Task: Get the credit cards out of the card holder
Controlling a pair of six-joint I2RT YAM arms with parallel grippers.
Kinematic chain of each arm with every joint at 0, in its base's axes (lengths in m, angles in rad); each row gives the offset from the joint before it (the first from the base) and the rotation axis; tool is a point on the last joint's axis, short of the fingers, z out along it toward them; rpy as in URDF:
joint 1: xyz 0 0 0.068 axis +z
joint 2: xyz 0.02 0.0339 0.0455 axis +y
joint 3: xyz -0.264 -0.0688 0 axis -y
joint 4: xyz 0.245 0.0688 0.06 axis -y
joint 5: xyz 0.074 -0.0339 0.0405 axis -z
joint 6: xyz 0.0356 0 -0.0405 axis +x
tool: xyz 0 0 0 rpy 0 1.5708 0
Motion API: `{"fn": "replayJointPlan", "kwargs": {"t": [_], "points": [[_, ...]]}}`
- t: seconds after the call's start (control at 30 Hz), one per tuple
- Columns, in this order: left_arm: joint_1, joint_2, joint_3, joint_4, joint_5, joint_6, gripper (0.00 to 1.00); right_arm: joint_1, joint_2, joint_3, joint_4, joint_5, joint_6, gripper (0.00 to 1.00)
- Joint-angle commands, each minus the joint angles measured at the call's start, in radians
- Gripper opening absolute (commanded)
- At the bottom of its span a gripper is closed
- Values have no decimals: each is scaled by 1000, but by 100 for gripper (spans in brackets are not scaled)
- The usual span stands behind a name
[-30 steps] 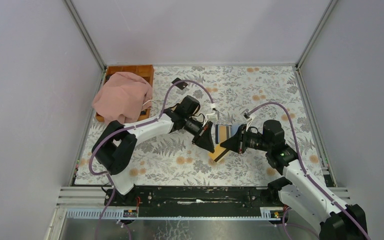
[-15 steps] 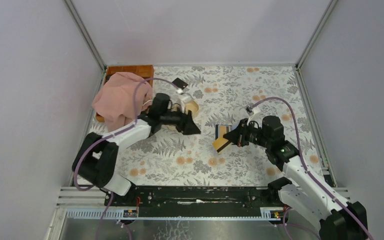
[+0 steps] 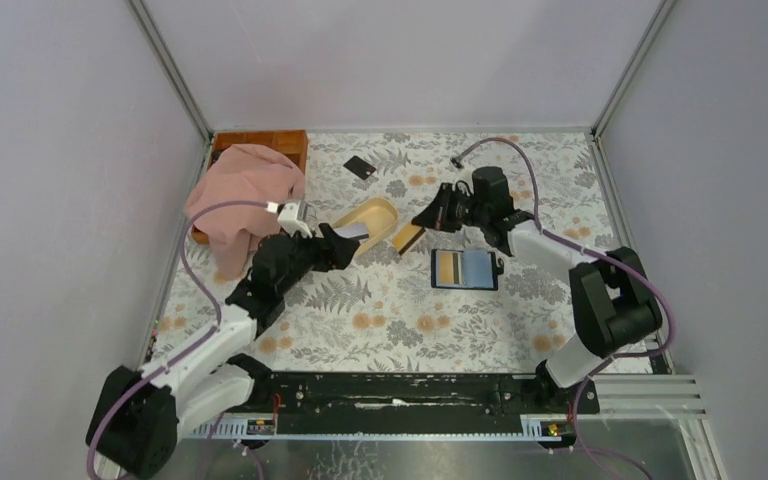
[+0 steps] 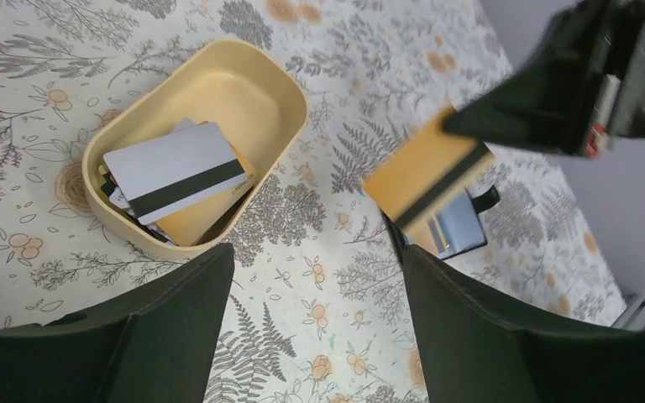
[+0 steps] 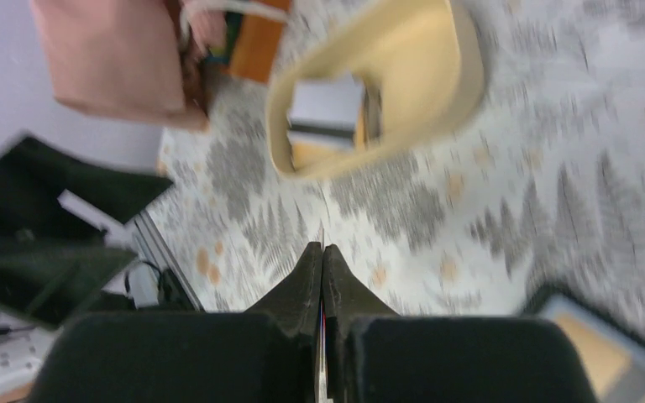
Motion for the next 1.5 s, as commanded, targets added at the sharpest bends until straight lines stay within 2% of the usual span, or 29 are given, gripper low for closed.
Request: {"fn": "replayJointPlan", "kwargs": {"t": [0.0, 0.3, 0.53, 1.27, 1.3, 1.4, 1.47], "points": [[-5, -106, -69, 94, -88, -67, 80, 5, 163, 203, 160, -77, 82, 0], [-5, -197, -117, 23, -63, -82, 78, 44, 492, 491, 309, -120, 163, 0], [-3, -236, -135, -13, -91, -59, 76, 89, 633, 684, 202, -110, 126, 0], [-3, -207, -155, -10, -105, -23, 74, 142, 737, 649, 205, -113, 107, 0], [-3, -205, -155, -9, -105, -23, 74, 145, 738, 649, 204, -114, 106, 2], [-4, -197, -158, -3, -103, -23, 73, 155, 741, 659, 176, -112, 81, 22], [-3, -187, -155, -9, -107, -21, 73, 164, 730, 662, 136, -95, 42, 28]]}}
